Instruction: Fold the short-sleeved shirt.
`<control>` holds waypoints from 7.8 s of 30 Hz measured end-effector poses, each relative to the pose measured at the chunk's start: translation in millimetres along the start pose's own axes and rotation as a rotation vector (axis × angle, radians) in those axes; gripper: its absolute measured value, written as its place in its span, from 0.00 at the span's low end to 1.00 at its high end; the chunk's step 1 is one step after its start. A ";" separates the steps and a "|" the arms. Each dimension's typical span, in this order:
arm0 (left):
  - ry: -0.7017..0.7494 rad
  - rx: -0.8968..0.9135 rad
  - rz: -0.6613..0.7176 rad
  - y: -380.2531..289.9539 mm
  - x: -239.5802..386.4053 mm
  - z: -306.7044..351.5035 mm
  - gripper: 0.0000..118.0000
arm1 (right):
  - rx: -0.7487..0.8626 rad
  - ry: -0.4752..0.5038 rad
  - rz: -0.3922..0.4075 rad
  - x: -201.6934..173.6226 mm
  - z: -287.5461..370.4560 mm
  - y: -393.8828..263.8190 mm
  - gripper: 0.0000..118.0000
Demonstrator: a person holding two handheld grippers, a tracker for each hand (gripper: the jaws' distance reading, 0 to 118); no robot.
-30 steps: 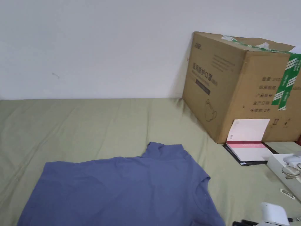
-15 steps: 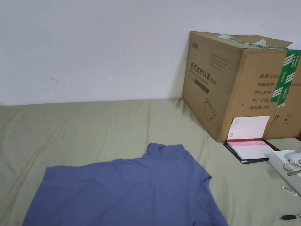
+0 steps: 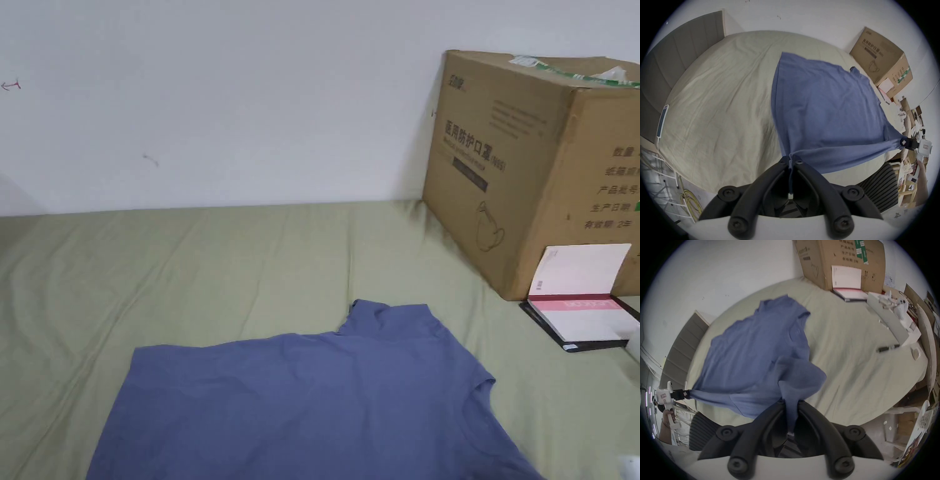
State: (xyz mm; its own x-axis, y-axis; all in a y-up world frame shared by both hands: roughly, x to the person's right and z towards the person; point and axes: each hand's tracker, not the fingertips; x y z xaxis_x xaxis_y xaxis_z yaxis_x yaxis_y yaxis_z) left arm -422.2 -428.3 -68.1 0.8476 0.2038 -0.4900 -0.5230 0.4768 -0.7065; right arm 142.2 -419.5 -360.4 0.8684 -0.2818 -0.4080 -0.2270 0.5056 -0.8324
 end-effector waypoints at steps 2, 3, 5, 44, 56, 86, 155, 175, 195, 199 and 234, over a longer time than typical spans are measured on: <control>-0.034 0.044 0.020 24.2 -1.1 5.4 0.01 | 0.028 0.015 0.010 -8.5 3.9 25.5 0.04; -0.045 0.055 0.038 36.2 1.5 7.1 0.01 | 0.028 0.018 0.013 -11.5 2.3 38.1 0.04; -0.077 0.076 0.089 67.2 -2.3 0.2 0.01 | 0.032 0.024 -0.002 -16.1 -7.9 70.4 0.04; 0.037 0.827 -0.053 21.1 65.6 49.2 0.87 | 0.829 -0.023 0.182 -130.0 30.4 16.0 0.79; 0.070 0.692 -0.134 13.4 72.8 70.8 0.00 | 0.707 0.053 0.126 -117.3 39.8 5.3 0.01; 0.175 -0.031 -0.186 71.0 18.8 -115.4 0.25 | 0.368 0.306 -0.297 -29.5 -30.6 72.4 0.01; -0.087 0.554 -0.045 27.7 74.4 82.9 0.02 | 0.568 0.174 0.010 -110.3 65.5 8.1 0.05; -0.007 -0.028 -0.106 220.0 -8.5 -173.2 0.97 | 0.353 0.242 -0.013 -112.7 -27.4 67.2 0.01; 0.046 -0.010 -0.236 195.5 10.7 -176.0 0.02 | 0.280 0.192 -0.067 -62.3 -79.2 135.7 0.01; -0.009 0.079 -0.196 178.8 16.3 -139.9 0.02 | 0.182 0.139 -0.073 -40.7 -128.7 197.5 0.02; -0.042 0.191 -0.062 190.9 7.6 -95.4 0.02 | 0.146 -0.107 0.035 -42.2 -150.0 247.5 0.00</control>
State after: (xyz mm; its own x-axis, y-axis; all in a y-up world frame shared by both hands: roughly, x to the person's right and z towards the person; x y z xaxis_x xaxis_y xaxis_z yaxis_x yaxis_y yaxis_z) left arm -524.1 -417.2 -255.4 0.8828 0.2020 -0.4241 -0.4463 0.6424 -0.6230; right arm -16.8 -404.8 -605.5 0.9049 -0.1774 -0.3868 -0.1980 0.6291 -0.7517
